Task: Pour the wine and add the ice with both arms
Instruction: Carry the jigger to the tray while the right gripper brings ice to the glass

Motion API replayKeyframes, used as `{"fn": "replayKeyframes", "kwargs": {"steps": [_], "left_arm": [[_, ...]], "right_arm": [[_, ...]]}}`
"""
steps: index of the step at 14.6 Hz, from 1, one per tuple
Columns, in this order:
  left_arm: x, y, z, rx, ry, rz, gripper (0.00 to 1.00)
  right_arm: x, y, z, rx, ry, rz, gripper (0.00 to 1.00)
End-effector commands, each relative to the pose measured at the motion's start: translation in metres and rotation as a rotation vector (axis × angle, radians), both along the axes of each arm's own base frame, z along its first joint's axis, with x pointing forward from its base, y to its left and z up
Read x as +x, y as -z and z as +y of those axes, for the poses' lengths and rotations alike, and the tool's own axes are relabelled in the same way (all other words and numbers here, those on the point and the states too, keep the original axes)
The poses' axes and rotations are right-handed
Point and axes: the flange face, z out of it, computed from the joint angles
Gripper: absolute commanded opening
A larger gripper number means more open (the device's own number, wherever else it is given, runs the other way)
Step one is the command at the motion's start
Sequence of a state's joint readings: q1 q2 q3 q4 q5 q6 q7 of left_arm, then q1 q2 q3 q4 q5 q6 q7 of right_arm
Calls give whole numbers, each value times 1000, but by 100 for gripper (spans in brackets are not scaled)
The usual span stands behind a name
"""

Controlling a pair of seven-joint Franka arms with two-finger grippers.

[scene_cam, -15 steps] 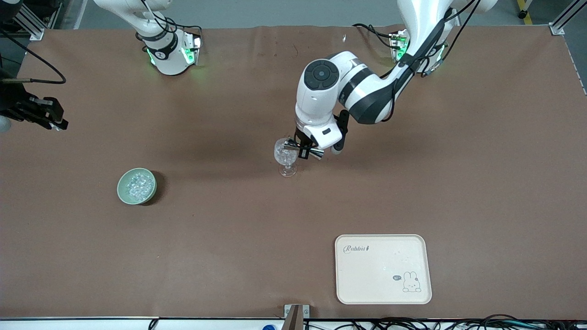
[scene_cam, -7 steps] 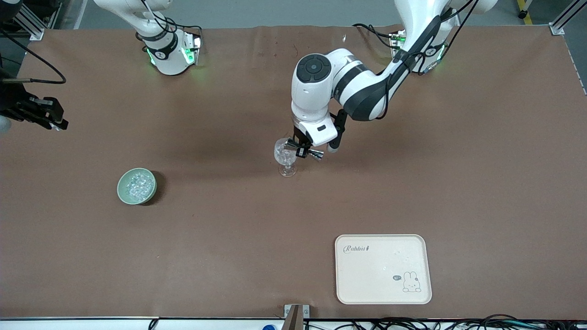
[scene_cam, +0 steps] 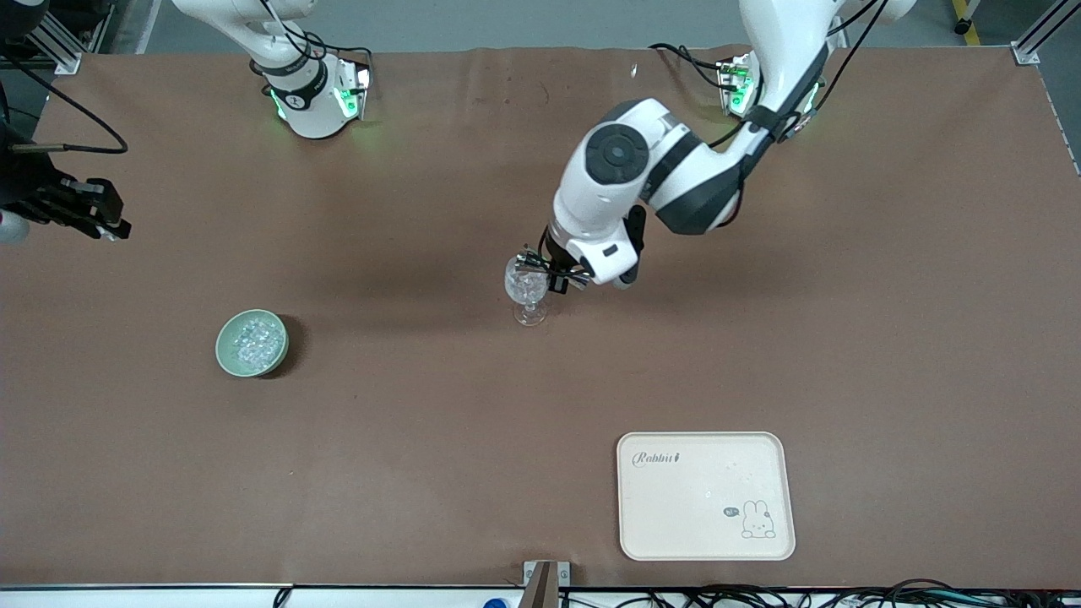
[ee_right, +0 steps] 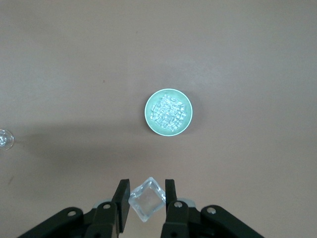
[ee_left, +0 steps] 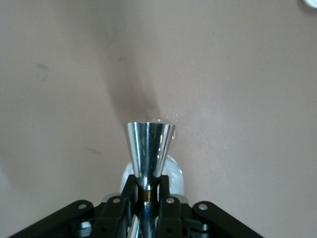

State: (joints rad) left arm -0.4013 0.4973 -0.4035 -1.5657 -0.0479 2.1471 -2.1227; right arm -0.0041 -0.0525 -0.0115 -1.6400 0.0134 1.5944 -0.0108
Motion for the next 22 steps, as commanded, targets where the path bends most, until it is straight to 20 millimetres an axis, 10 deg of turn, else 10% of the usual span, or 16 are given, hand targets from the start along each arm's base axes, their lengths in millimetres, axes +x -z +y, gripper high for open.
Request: {"fn": "replayKeyframes", "kwargs": {"steps": [1, 5, 9, 15, 22], "left_arm": [[39, -30, 33, -147, -73, 53, 0], [117, -45, 125, -360, -243, 109, 1], [184, -38, 206, -527, -375, 87, 1], [248, 31, 321, -872, -600, 36, 1], [273, 131, 379, -931, -573, -63, 2]], "right_arm": [[-3, -2, 20, 0, 4, 0, 0], [0, 0, 93, 9, 60, -26, 0], [15, 42, 205, 15, 149, -43, 0], [29, 135, 372, 14, 234, -27, 0], [-7, 172, 450, 33, 202, -21, 0]]}}
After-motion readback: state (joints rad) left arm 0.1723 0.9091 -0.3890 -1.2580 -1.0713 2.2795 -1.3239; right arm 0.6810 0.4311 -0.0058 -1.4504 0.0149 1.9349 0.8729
